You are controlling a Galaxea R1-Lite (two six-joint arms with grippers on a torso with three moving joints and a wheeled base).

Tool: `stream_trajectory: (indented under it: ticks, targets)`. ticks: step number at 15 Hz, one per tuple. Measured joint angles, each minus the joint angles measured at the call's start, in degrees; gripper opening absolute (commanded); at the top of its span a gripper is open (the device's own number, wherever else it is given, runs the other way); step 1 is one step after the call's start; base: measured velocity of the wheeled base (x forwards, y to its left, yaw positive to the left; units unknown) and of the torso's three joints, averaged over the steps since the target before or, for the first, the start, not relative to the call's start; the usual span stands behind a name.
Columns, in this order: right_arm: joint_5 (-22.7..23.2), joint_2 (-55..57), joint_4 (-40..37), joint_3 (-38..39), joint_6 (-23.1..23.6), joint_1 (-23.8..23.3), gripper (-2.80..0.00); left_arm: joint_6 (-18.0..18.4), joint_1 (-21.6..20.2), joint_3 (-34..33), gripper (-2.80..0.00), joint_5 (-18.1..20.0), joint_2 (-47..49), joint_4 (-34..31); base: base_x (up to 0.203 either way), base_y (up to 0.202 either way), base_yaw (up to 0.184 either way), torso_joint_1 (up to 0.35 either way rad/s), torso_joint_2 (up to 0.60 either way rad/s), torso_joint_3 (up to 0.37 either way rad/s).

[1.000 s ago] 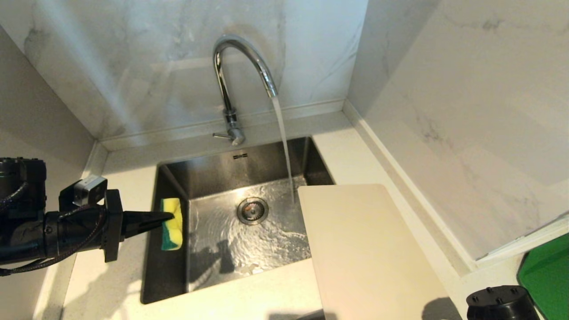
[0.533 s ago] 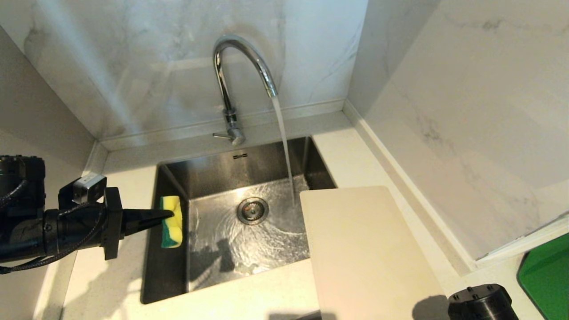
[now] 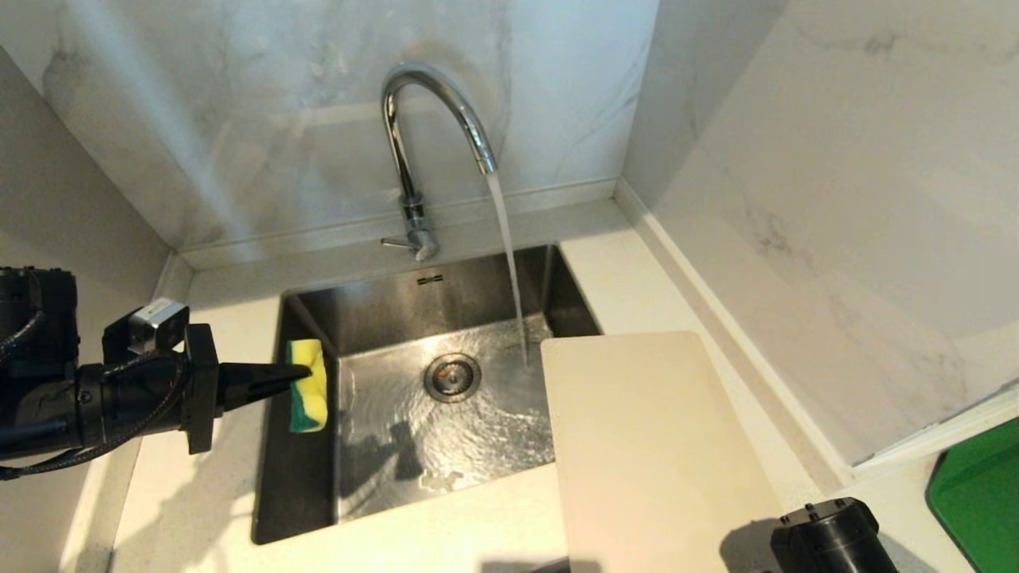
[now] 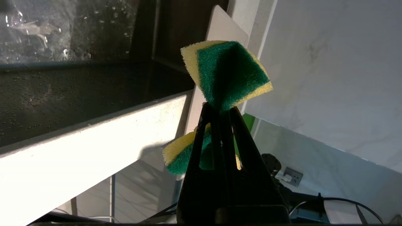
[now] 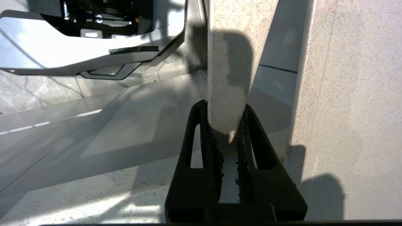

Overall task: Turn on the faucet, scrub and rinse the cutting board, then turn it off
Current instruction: Put down the cutting board, then put down the cleaning cloth

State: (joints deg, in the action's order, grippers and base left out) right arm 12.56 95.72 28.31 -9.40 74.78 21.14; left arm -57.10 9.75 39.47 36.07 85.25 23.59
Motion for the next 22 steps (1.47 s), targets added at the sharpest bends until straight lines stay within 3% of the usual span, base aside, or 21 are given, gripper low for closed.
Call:
stream_trajectory:
  ticks: [19,20,21,22]
  targets:
    - [0.0,6.9,0.1,-3.0,0.1,-0.1,-2.80,0.1,-0.1,1.2,-2.80,0.0,0.1,0.1,0.000,0.000,0.000,0.000,0.00,0.000]
    - [0.1,7.0,0.1,-3.0,0.1,-0.1,-2.26,0.1,-0.1,1.3,-2.80,0.0,0.1,0.1,0.000,0.000,0.000,0.000,0.00,0.000]
    - [0.2,7.1,0.1,-3.0,0.1,-0.2,0.00,0.1,-0.1,1.3,-2.80,0.0,0.1,0.2,0.000,0.000,0.000,0.000,0.00,0.000]
    - [0.3,7.1,0.1,-3.0,0.2,-0.1,0.00,0.1,-0.2,1.3,-2.80,0.0,0.1,0.2,0.000,0.000,0.000,0.000,0.00,0.000]
